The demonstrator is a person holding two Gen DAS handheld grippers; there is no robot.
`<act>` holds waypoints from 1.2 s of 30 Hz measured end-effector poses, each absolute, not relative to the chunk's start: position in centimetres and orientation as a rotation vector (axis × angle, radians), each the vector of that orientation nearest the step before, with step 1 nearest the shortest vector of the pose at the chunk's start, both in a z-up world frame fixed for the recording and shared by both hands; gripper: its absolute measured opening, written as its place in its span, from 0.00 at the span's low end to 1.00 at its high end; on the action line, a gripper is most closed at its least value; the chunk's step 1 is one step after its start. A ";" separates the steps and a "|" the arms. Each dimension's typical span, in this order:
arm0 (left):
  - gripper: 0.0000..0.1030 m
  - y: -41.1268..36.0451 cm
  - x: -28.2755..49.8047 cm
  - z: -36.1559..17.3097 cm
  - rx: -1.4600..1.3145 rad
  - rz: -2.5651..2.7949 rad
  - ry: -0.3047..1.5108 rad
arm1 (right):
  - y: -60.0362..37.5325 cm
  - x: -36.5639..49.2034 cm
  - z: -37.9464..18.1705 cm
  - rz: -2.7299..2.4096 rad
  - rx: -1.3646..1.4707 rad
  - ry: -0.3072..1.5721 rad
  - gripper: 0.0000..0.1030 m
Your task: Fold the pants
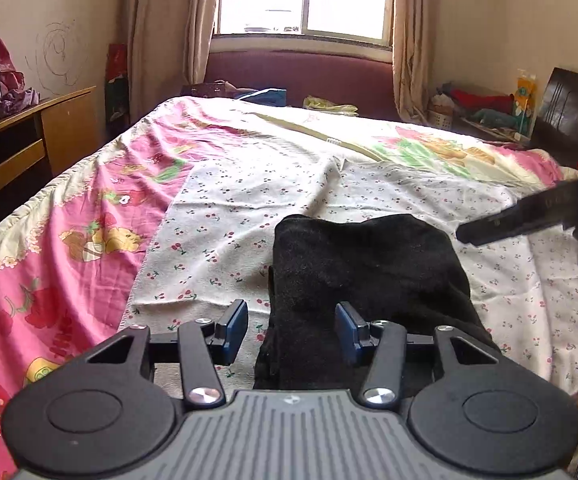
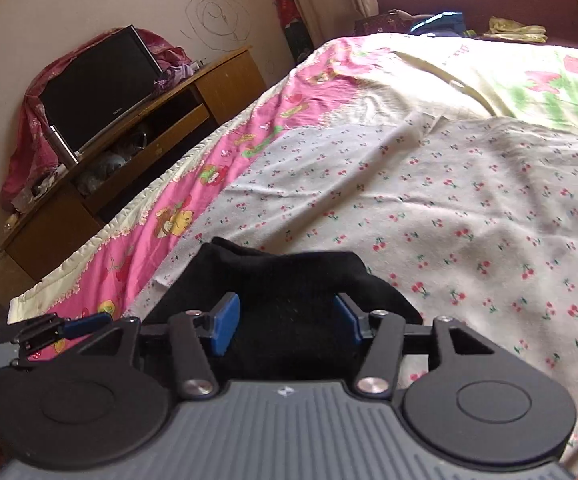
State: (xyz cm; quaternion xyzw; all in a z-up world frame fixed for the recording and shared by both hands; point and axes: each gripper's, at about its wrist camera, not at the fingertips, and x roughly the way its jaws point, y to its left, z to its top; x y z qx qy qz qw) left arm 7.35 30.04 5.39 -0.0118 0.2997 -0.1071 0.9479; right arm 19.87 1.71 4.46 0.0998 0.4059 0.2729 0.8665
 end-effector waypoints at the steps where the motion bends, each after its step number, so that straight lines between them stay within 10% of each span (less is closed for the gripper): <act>1: 0.64 29.7 7.6 5.3 -0.026 -0.225 0.612 | 0.7 19.3 3.4 0.541 0.231 0.882 0.55; 12: 0.65 19.1 4.3 3.9 0.185 -0.661 0.588 | -3.0 23.1 -5.1 0.497 0.775 0.962 0.68; 17: 0.63 15.2 5.3 -0.9 0.411 -0.729 0.739 | -2.8 23.8 -4.8 0.440 0.784 0.953 0.31; 25: 0.61 16.5 4.9 -0.9 0.290 -0.726 0.756 | -1.8 27.8 -7.1 0.381 0.815 0.963 0.19; 36: 0.69 24.8 7.7 4.3 0.231 -0.377 0.655 | -6.6 19.8 -2.3 0.460 0.793 0.872 0.56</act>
